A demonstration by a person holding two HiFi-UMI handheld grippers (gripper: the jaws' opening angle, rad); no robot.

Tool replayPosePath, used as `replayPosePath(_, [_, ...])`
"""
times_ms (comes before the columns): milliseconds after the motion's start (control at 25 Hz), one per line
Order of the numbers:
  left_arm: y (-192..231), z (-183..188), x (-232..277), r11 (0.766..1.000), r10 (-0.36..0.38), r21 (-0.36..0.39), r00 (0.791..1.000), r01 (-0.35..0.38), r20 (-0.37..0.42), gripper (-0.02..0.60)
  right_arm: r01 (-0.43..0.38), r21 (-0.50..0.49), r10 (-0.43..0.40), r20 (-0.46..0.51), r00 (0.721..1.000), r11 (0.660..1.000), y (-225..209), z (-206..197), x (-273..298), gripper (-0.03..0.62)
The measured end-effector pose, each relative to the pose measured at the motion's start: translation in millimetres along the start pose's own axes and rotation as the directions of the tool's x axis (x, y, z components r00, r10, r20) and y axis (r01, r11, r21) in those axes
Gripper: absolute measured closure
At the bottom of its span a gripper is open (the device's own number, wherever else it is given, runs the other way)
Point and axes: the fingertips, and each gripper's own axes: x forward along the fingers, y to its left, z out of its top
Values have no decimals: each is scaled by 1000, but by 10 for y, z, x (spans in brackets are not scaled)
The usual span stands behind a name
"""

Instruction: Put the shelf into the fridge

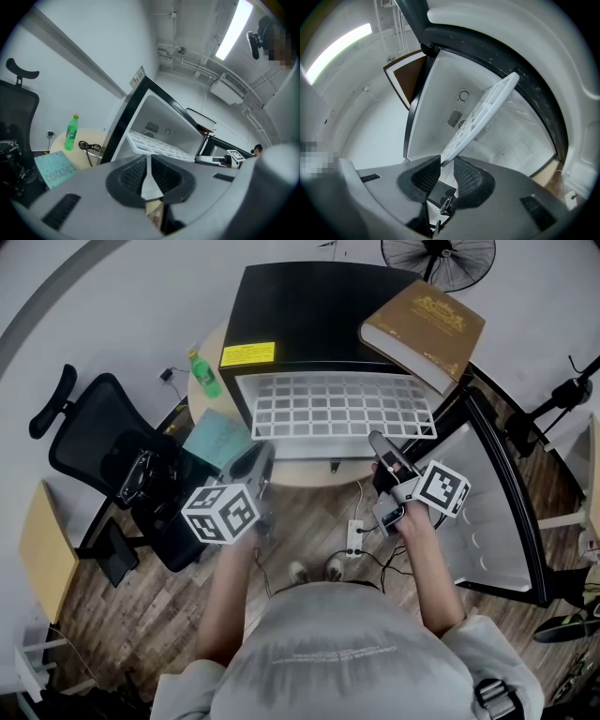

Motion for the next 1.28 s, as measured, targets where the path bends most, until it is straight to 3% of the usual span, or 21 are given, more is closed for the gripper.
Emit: replayPosePath(1280, [119,103,229,1000,18,-20,1000,-18,-2,546,22,20,-22,32,999,1000,-65,153,242,487])
